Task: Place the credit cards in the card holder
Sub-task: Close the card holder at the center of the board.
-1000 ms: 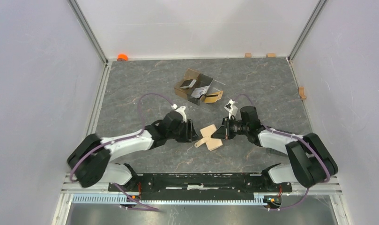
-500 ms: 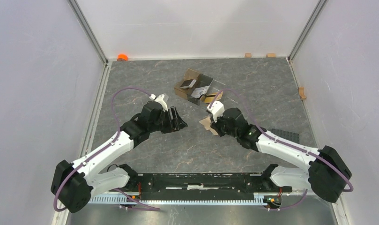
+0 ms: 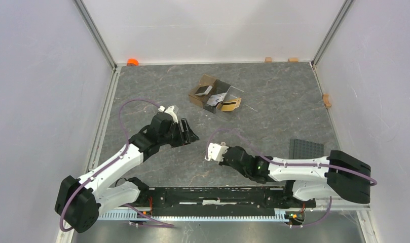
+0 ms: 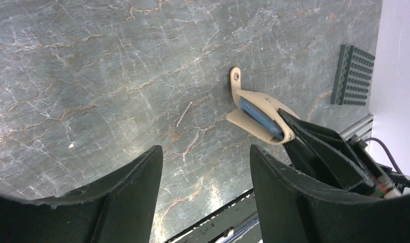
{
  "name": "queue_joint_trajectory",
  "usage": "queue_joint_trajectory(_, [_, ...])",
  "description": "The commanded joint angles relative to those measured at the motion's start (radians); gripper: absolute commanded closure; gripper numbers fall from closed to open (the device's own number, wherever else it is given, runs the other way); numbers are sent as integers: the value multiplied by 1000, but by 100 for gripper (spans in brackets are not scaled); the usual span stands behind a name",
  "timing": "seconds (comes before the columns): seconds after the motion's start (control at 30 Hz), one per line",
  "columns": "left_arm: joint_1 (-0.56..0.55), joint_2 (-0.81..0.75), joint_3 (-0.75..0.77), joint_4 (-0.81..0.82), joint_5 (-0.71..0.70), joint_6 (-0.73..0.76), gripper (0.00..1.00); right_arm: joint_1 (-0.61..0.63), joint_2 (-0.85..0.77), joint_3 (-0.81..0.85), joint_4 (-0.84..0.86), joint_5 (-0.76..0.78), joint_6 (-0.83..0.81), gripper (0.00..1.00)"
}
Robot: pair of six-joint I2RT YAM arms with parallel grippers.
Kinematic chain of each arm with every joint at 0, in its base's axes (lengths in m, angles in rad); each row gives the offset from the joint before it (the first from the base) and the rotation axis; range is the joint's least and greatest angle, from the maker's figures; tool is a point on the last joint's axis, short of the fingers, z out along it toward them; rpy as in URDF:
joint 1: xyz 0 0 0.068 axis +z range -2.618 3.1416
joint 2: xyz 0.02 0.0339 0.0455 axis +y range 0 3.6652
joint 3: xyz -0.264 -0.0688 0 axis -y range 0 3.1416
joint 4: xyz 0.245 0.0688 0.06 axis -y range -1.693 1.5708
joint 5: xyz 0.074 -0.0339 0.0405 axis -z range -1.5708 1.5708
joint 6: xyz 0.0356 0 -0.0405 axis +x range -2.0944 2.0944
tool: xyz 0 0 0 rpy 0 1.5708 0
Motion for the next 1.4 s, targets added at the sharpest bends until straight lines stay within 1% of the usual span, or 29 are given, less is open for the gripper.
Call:
queue_joint_trajectory(0.0, [10,-22,-15,16,5,16,29,90,-8,60,-75,89,37,68])
queue_joint_trajectory(0.1, [10,2,-11,16,35,51,28,141,-86,34,-108,47,123,52])
queue_joint_trajectory(0.2, [10,23,-9,25,60,91,27,146,-195,3,-139,-16,242,39])
queue_joint_trajectory(0.33, [7,56,-23,85,113,117,27,145,-327,-33,-181,4,409,26])
queue_joint_trajectory(0.4, [0,85,-29,124,144,116,27,137,-372,-43,-216,46,534,18])
queue_joint_trajectory(0.43, [-10,103,-32,147,150,114,27,123,-382,-42,-241,54,585,17])
queue_joint_trajectory(0.53, [-53,165,-35,212,153,107,27,33,-376,-31,-331,3,752,18])
queue_joint_trajectory(0.6, [-85,212,-33,260,159,103,27,-37,-367,-43,-350,-82,827,23])
queue_joint_trajectory(0.67, [-115,264,-28,303,160,102,27,-100,-368,-75,-317,-182,874,28])
queue_joint_trajectory(0.7, [-130,296,-23,346,162,102,27,-120,-370,-93,-303,-203,896,30])
queue_joint_trajectory(0.77, [-152,360,-7,381,158,113,27,-164,-372,-124,-273,-250,929,31])
queue_joint_trajectory(0.93, [-181,488,39,411,146,132,30,-250,-365,-175,-222,-340,976,35])
queue_joint_trajectory(1.0, [-194,505,39,425,150,122,32,-274,-357,-193,-180,-387,981,37])
queue_joint_trajectory(1.13, [-214,506,22,434,146,101,42,-312,-311,-209,-103,-443,979,42])
queue_joint_trajectory(1.27, [-220,484,-23,428,111,59,43,-339,-241,-215,-10,-508,978,48])
queue_joint_trajectory(1.37, [-220,430,-55,402,65,29,43,-346,-186,-206,44,-559,983,54])
